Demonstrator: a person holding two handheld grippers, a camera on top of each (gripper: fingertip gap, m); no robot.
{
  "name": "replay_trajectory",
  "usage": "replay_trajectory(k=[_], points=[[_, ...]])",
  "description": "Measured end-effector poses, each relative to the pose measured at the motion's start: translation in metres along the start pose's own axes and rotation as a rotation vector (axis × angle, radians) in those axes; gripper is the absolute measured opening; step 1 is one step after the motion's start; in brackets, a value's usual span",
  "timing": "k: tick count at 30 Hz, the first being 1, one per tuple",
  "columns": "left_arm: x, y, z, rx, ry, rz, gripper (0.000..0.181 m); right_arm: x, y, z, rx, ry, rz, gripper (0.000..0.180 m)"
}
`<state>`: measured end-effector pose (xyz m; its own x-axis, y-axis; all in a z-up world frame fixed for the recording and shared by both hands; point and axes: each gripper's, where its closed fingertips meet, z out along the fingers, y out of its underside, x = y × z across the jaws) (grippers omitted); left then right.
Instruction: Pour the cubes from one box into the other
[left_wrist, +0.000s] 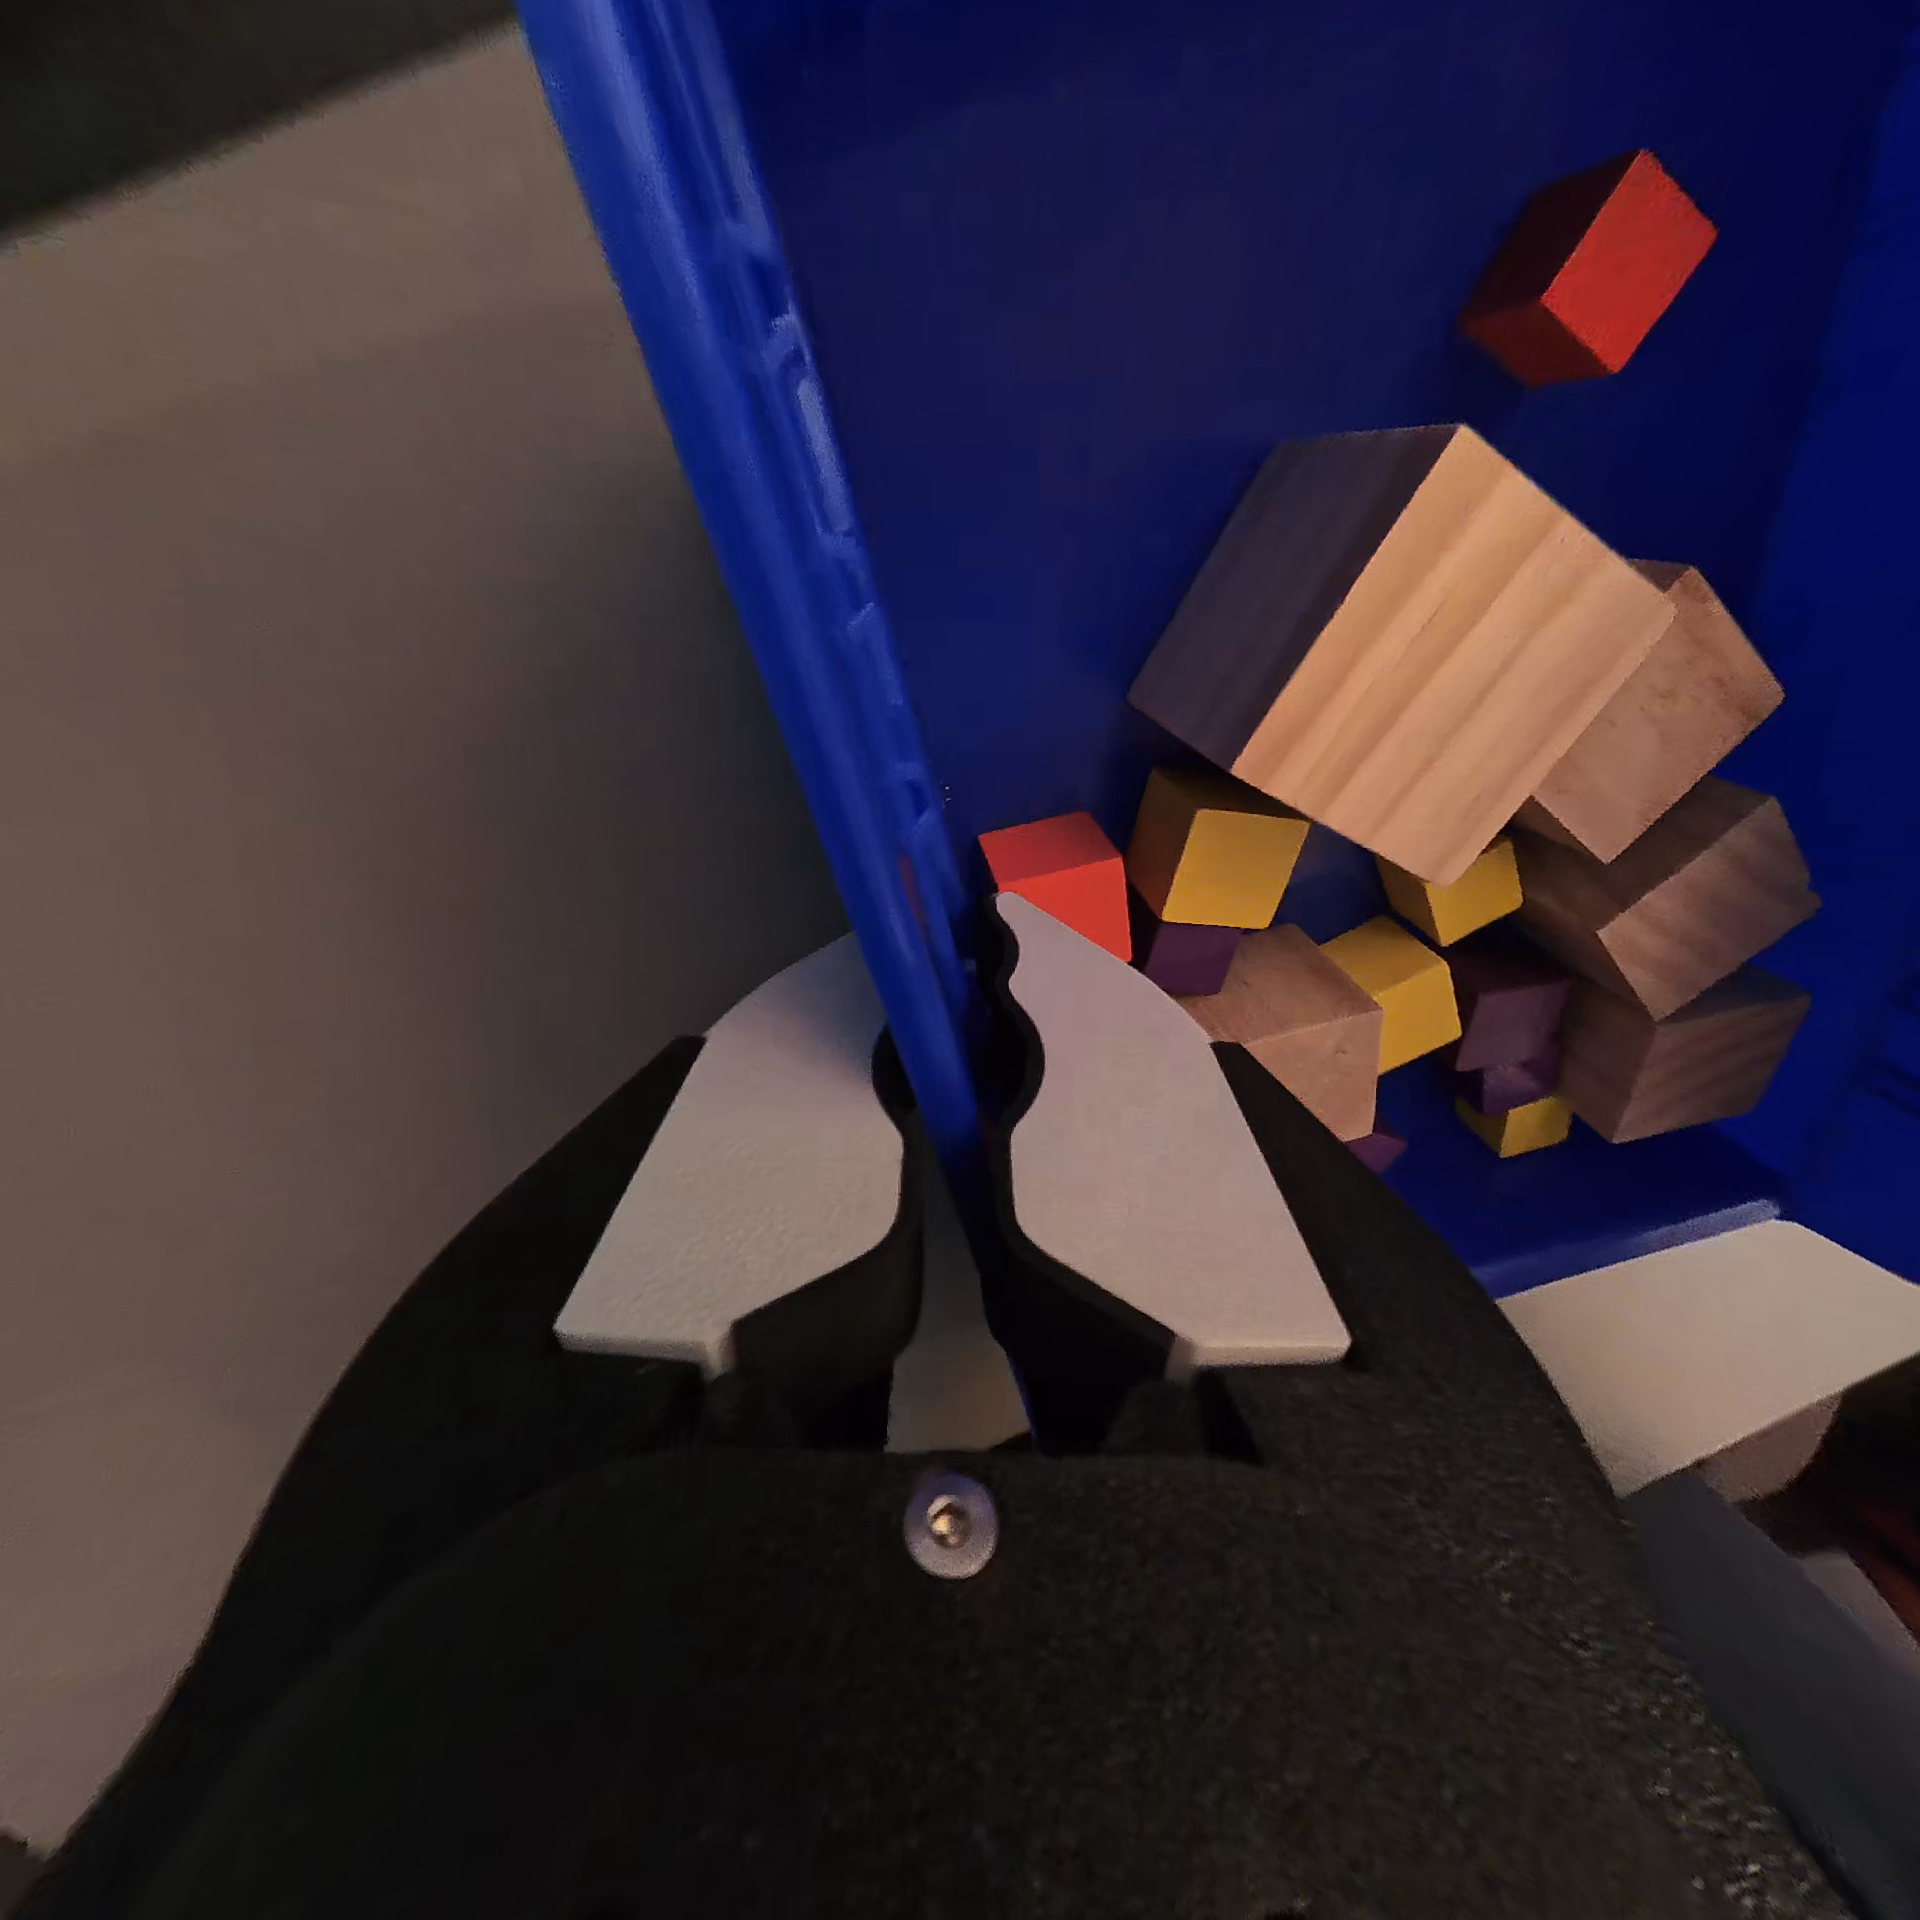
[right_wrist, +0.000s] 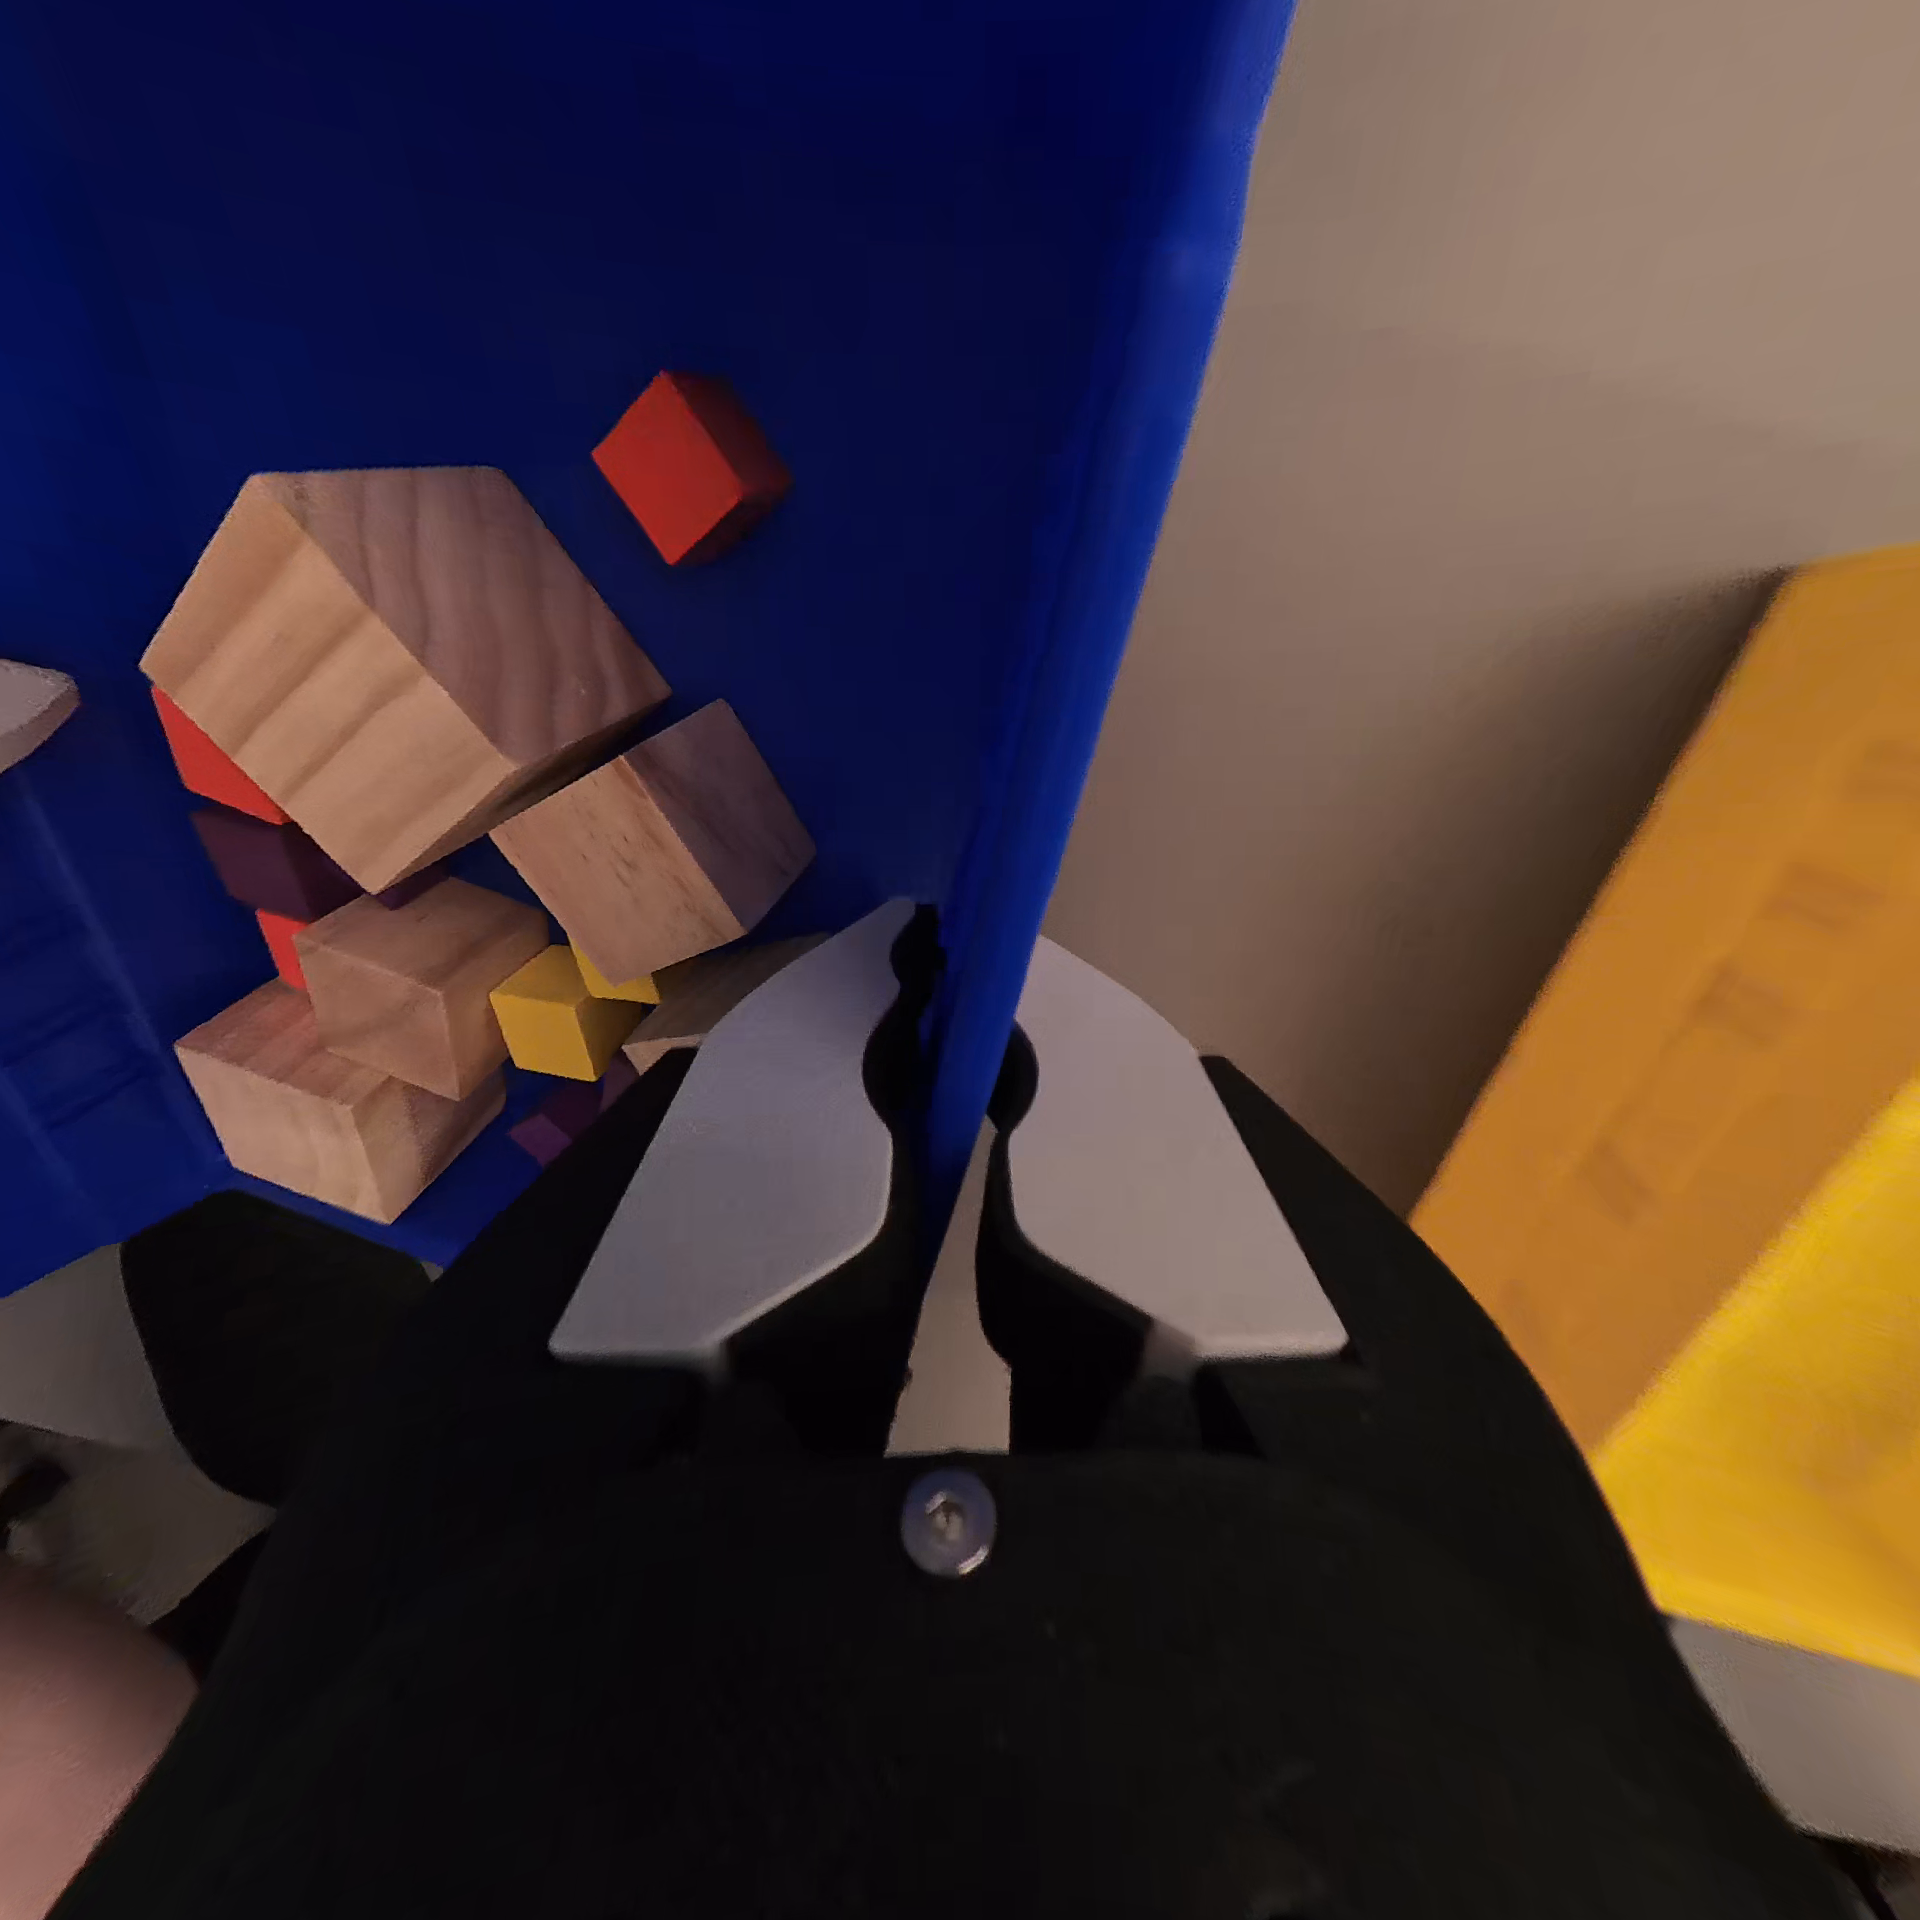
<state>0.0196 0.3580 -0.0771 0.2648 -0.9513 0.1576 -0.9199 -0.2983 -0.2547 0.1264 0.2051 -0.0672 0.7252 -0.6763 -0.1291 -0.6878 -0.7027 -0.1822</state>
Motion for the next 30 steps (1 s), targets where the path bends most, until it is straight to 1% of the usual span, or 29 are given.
replay_trajectory(k=[2, 5, 9, 14, 17, 20, 24, 27, 30], points=[[0.018, -0.013, -0.007, 0.037, 0.001, 0.021, 0.007, 0.016, 0.0, -0.018, 0.008, 0.021, 0.01, 0.005], [0.046, -0.026, -0.02, 0.036, 0.013, 0.065, 0.007, 0.039, 0.002, -0.042, 0.009, 0.02, 0.024, 0.006], [0.09, -0.057, -0.049, 0.052, 0.02, 0.104, 0.007, 0.076, -0.001, -0.087, 0.055, 0.026, 0.039, 0.005], [0.162, -0.107, -0.085, 0.069, 0.001, 0.201, 0.008, 0.138, -0.002, -0.158, 0.128, 0.076, 0.082, 0.006], [0.216, -0.14, -0.095, 0.111, 0.068, 0.241, 0.007, 0.187, 0.002, -0.194, 0.173, 0.09, 0.133, 0.006], [0.269, -0.173, -0.087, 0.21, 0.132, 0.287, 0.006, 0.241, 0.007, -0.219, 0.247, 0.144, 0.177, 0.006], [0.327, -0.208, -0.059, 0.38, 0.209, 0.321, 0.007, 0.304, 0.009, -0.24, 0.362, 0.315, 0.154, 0.006], [0.358, -0.223, -0.04, 0.463, 0.289, 0.325, 0.007, 0.336, 0.011, -0.249, 0.422, 0.411, 0.115, 0.005], [0.381, -0.234, -0.041, 0.544, 0.349, 0.329, 0.007, 0.353, 0.014, -0.267, 0.483, 0.492, 0.076, 0.006]])
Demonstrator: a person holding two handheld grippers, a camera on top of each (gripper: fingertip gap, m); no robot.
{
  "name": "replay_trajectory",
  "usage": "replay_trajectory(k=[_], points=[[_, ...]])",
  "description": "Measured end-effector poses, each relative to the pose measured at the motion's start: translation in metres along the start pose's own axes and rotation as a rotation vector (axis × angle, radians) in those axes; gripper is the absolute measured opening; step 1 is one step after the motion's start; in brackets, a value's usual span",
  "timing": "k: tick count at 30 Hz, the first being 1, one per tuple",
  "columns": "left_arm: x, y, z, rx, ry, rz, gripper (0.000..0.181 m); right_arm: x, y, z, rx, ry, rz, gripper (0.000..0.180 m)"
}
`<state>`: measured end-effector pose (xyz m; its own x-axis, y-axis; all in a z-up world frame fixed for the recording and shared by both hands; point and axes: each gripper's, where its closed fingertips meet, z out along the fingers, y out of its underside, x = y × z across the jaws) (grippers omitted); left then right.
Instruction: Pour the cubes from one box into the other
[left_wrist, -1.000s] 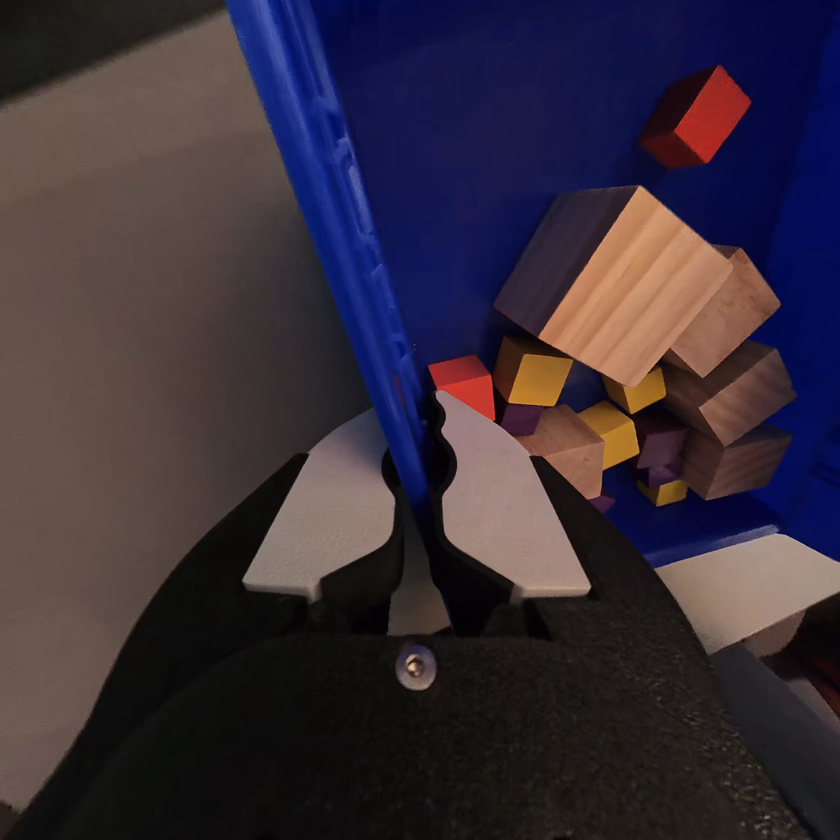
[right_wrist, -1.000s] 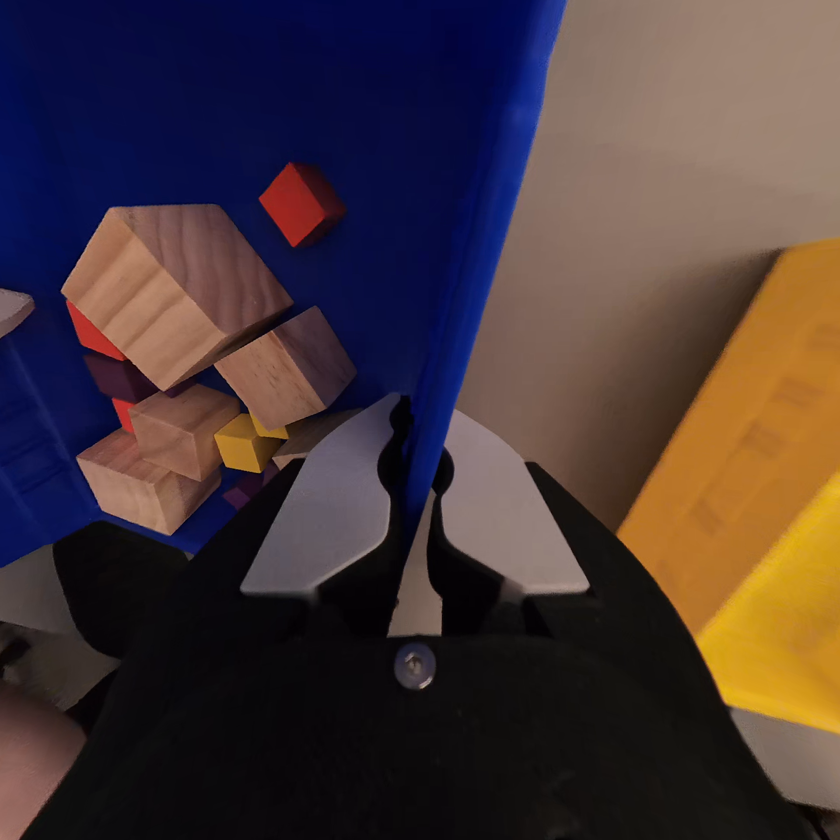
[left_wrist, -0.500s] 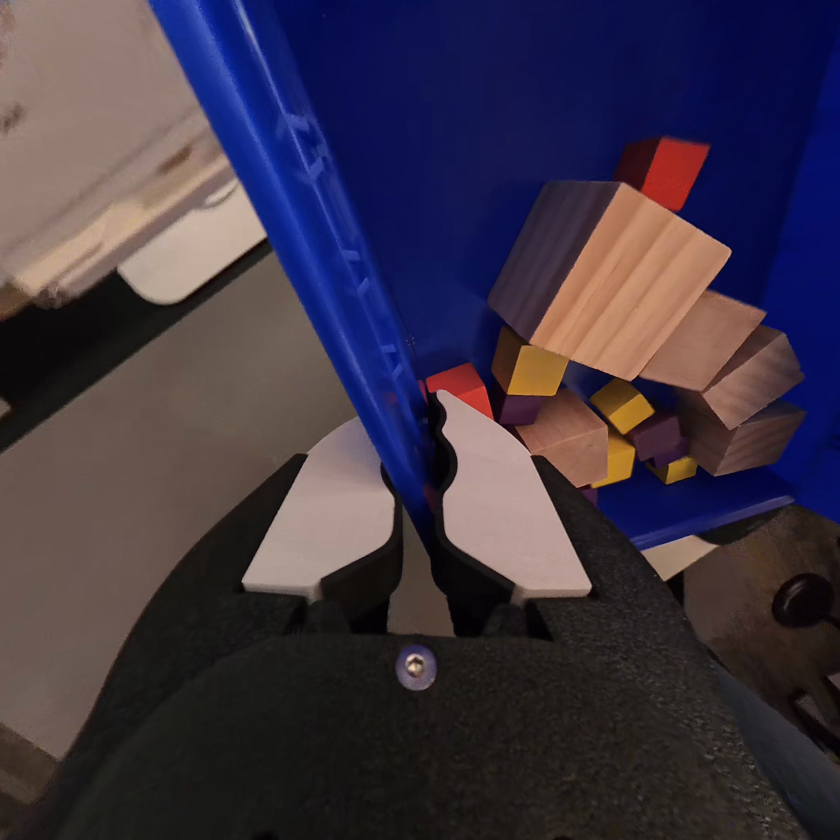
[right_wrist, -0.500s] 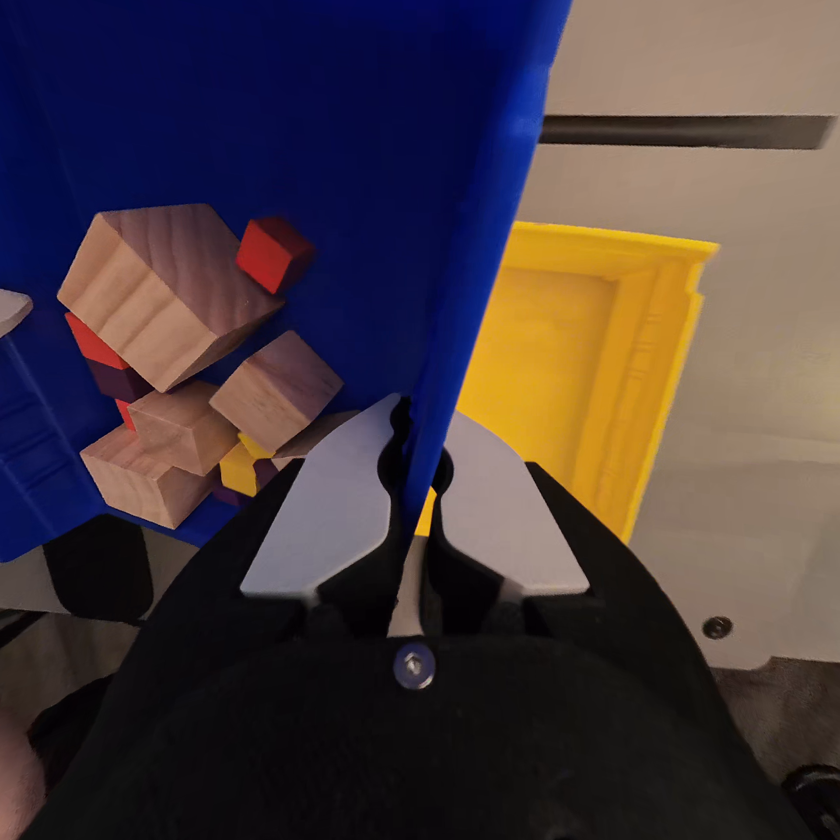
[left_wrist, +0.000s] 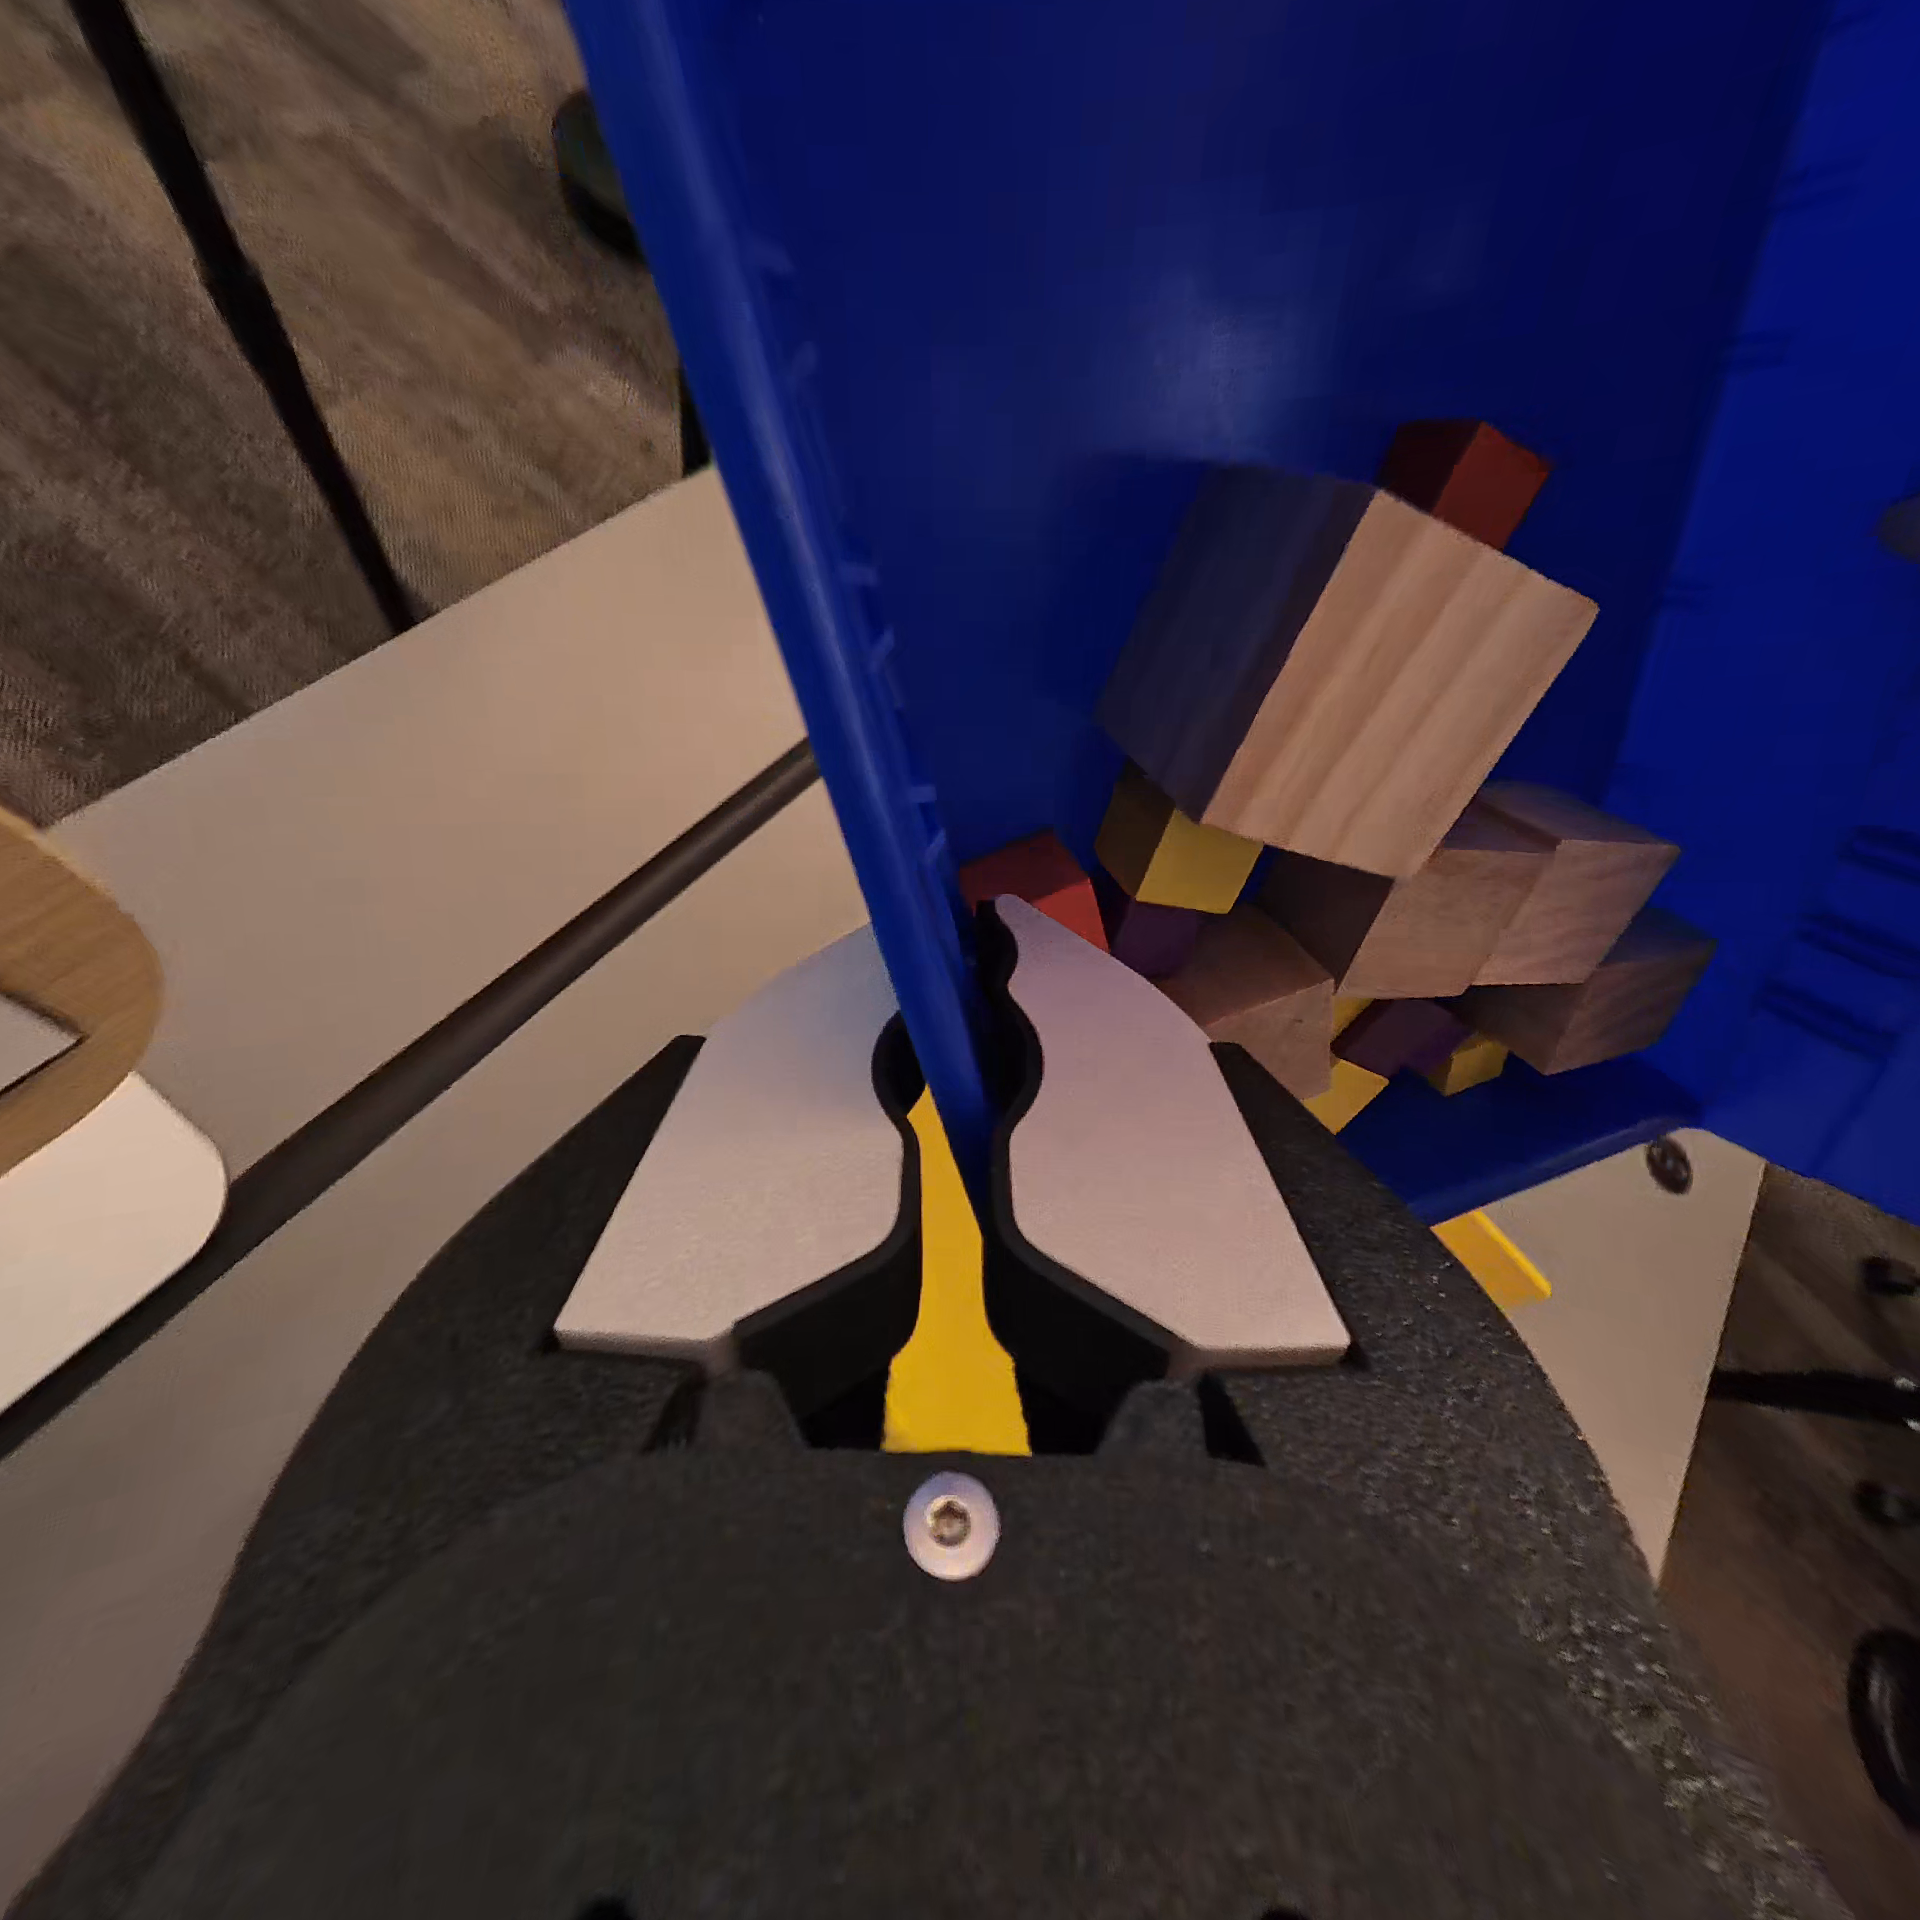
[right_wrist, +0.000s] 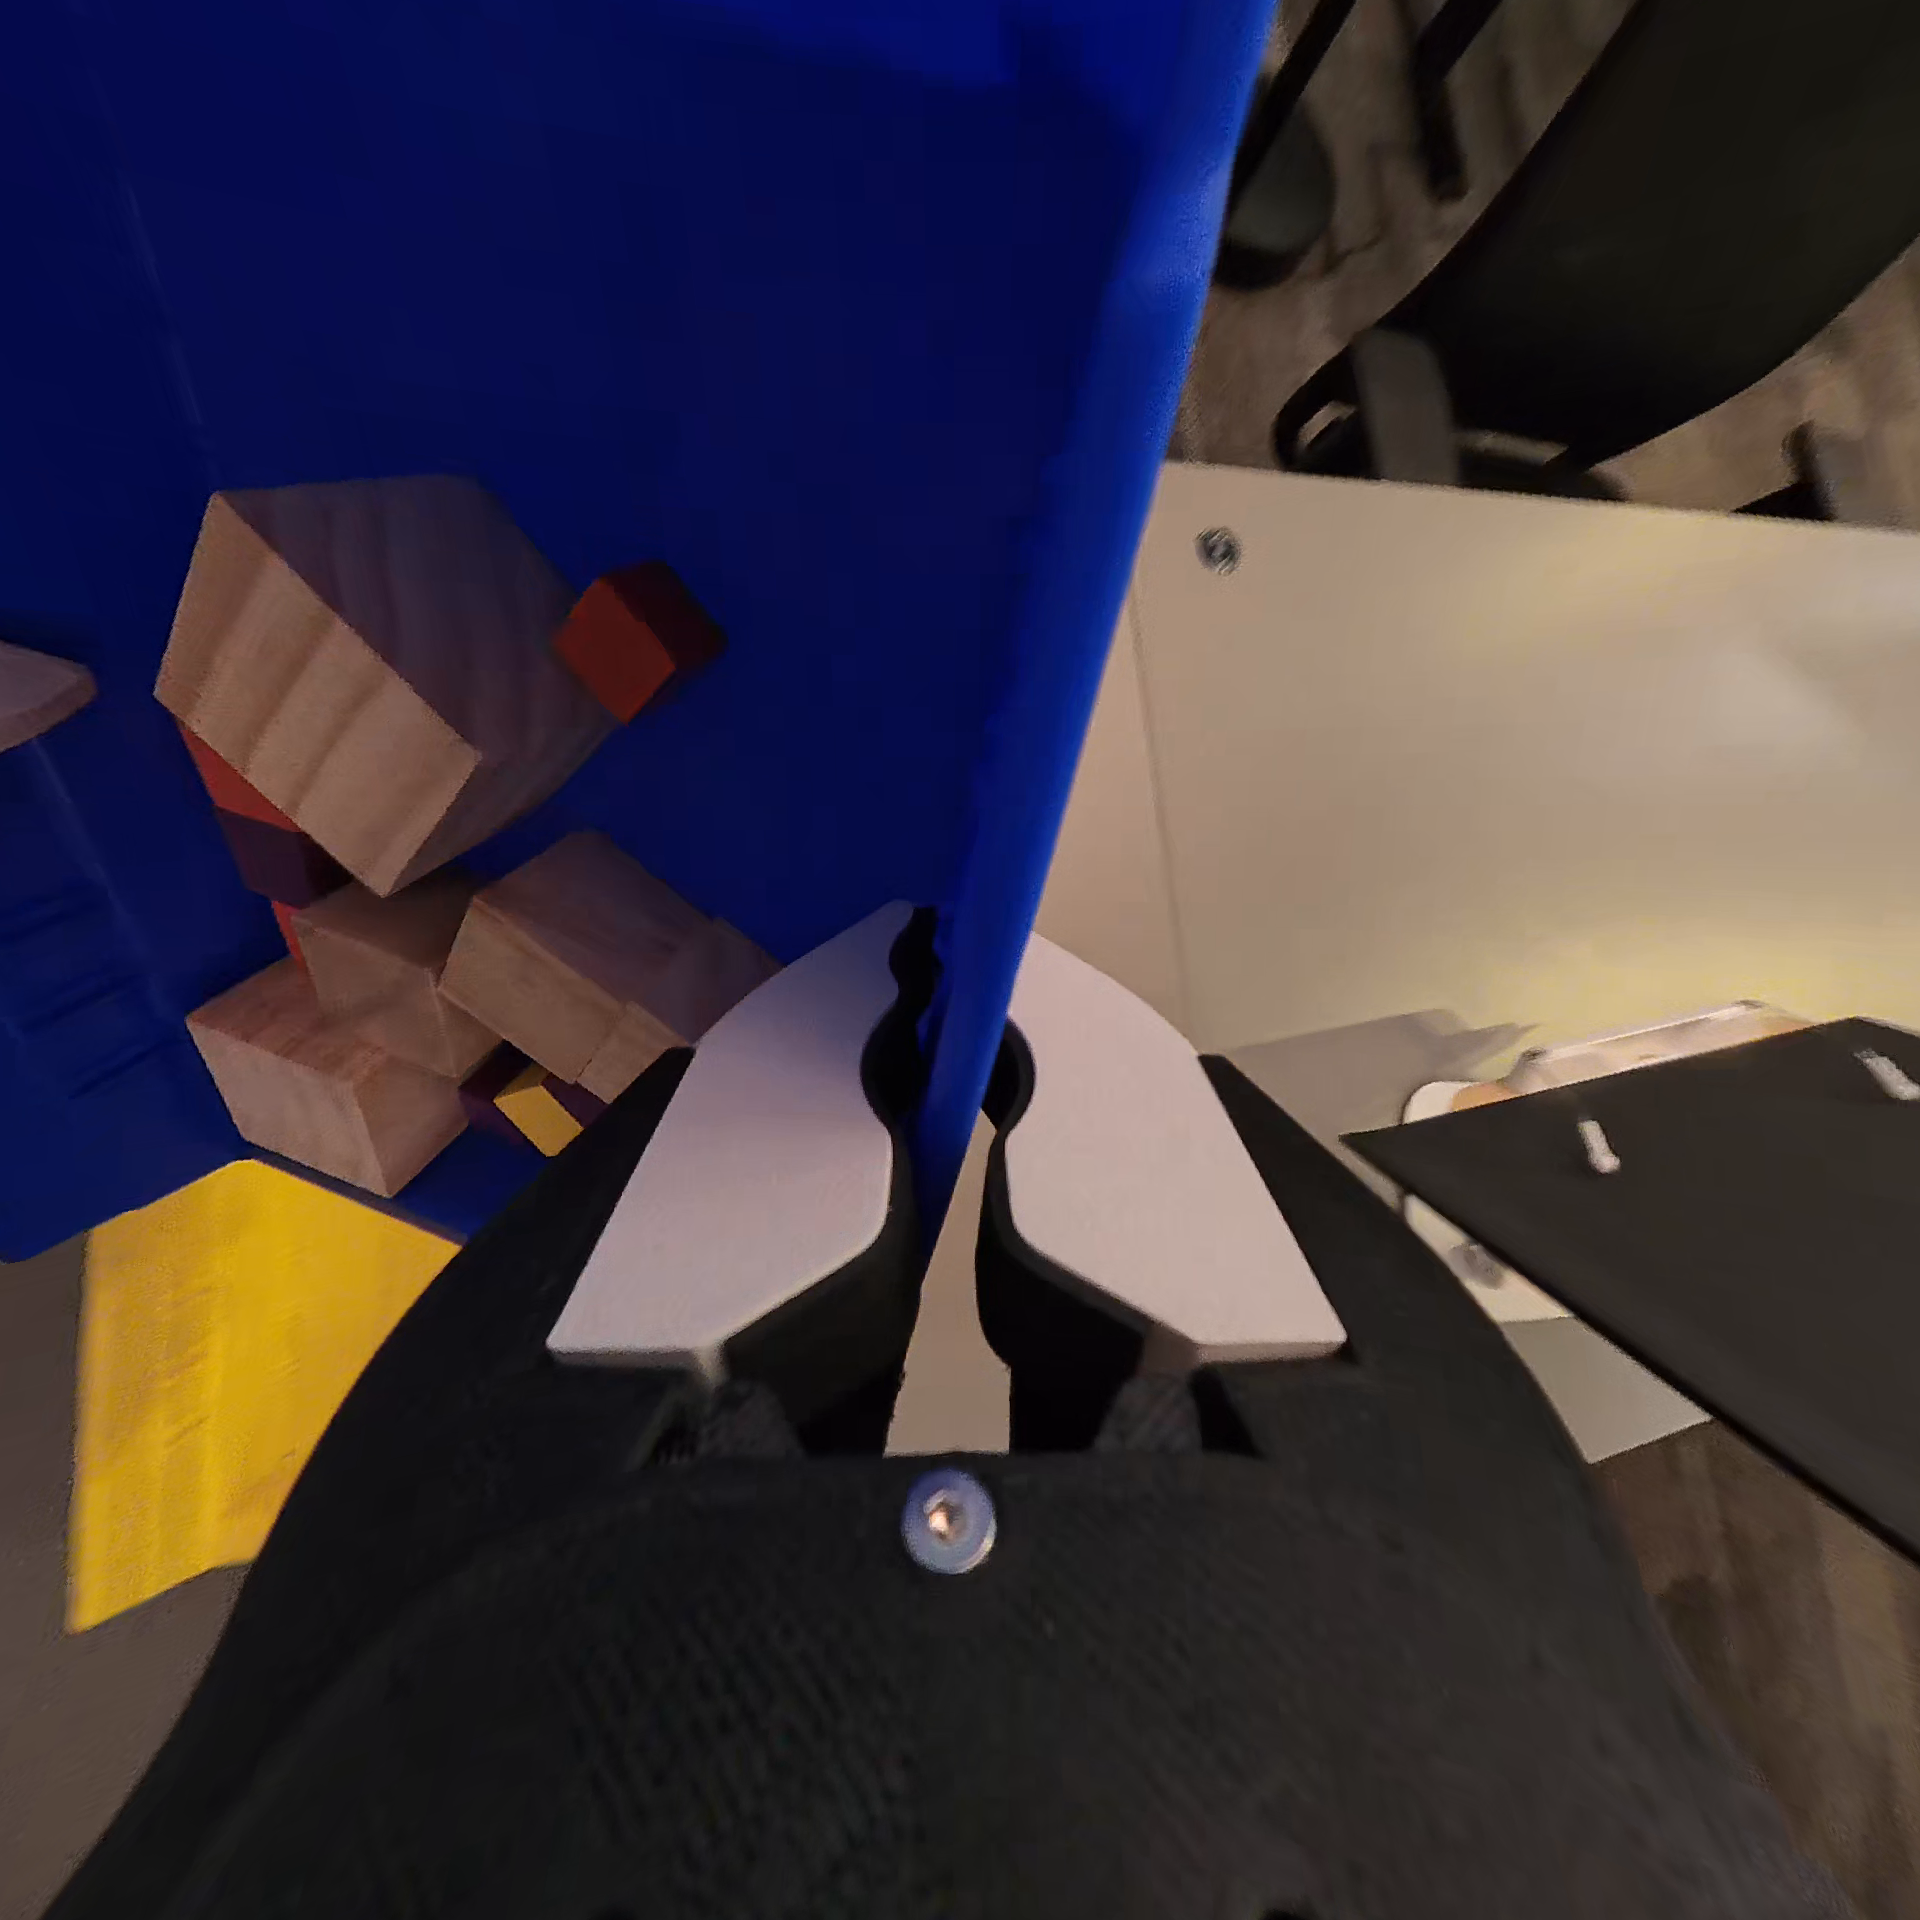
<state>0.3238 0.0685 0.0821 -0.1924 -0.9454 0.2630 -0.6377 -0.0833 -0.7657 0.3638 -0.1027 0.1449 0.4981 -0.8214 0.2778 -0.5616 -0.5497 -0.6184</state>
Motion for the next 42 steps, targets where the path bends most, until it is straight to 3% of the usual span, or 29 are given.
replay_trajectory(k=[5, 17, 20, 24, 27, 31, 33, 36, 39, 42], points=[[0.007, -0.016, 0.013, 0.158, -0.023, 0.03, 0.006, 0.017, -0.01, -0.005, 0.164, 0.112, -0.056, 0.007], [-0.014, 0.019, 0.039, 0.097, 0.098, -0.168, 0.006, -0.004, -0.003, 0.017, 0.025, 0.156, -0.139, 0.007], [-0.019, 0.02, 0.034, 0.133, 0.156, -0.227, 0.005, -0.016, -0.012, 0.006, 0.024, 0.191, -0.187, 0.007], [-0.025, 0.017, 0.029, 0.15, 0.145, -0.236, 0.005, -0.023, -0.023, 0.004, 0.009, 0.213, -0.21, 0.007], [-0.024, 0.007, 0.019, 0.233, 0.198, -0.217, 0.006, -0.026, -0.038, -0.02, 0.138, 0.281, -0.265, 0.007], [-0.021, 0.011, 0.023, 0.18, 0.183, -0.231, 0.005, -0.025, -0.028, -0.015, 0.034, 0.284, -0.245, 0.007], [-0.019, 0.009, 0.022, 0.229, 0.221, -0.213, 0.006, -0.023, -0.035, -0.022, 0.111, 0.295, -0.268, 0.007], [-0.02, 0.014, 0.027, 0.192, 0.181, -0.237, 0.005, -0.021, -0.022, -0.01, 0.008, 0.267, -0.236, 0.006], [-0.019, 0.009, 0.024, 0.28, 0.195, -0.233, 0.005, -0.021, -0.03, -0.017, 0.122, 0.293, -0.268, 0.006], [-0.023, 0.01, 0.025, 0.294, 0.118, -0.204, 0.005, -0.022, -0.021, -0.01, 0.055, 0.268, -0.243, 0.006]])
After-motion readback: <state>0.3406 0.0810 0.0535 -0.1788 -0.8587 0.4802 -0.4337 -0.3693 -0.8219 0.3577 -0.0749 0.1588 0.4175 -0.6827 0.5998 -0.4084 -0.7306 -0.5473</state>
